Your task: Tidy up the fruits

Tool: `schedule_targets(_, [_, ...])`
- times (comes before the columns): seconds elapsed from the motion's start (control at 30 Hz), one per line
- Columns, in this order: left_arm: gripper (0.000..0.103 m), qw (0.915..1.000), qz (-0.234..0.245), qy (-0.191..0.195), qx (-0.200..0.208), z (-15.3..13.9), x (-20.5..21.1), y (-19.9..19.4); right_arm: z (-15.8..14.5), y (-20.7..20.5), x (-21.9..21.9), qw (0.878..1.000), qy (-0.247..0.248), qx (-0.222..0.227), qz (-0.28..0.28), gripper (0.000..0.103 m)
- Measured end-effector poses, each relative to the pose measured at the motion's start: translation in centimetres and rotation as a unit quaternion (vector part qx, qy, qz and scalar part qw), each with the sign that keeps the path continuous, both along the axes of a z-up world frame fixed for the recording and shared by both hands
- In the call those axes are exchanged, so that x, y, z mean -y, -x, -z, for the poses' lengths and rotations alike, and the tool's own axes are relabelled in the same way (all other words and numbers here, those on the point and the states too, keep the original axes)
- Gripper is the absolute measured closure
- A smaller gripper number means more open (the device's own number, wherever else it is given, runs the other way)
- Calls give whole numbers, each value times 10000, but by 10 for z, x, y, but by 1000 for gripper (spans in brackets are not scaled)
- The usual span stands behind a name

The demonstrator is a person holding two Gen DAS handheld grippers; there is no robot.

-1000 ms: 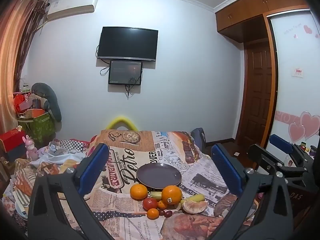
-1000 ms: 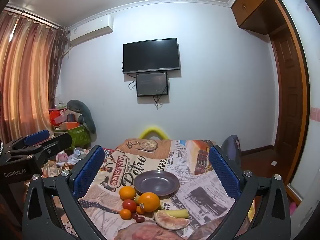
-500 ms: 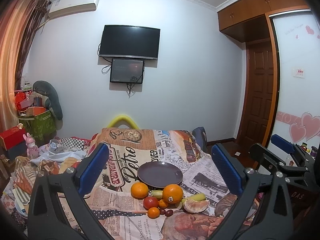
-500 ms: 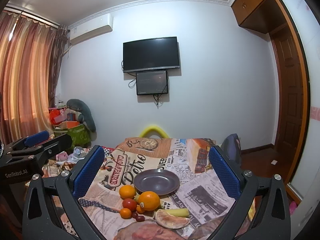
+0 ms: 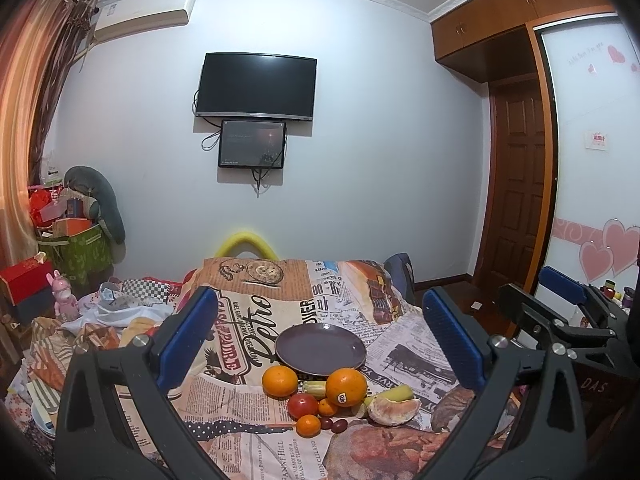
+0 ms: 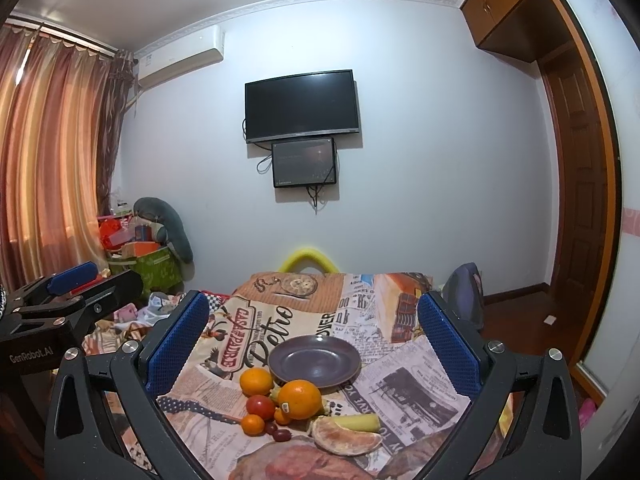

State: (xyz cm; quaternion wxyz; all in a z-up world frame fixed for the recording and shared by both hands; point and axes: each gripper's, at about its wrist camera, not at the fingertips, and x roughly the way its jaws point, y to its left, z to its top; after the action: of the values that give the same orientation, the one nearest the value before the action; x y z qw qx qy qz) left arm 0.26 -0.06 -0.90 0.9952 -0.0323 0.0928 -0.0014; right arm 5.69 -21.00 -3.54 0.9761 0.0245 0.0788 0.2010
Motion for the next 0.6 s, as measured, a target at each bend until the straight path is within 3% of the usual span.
schedule_targets(0.6, [0, 10000, 17, 62, -32, -1, -2, -2, 0, 0, -1, 10000, 62, 39, 34, 0])
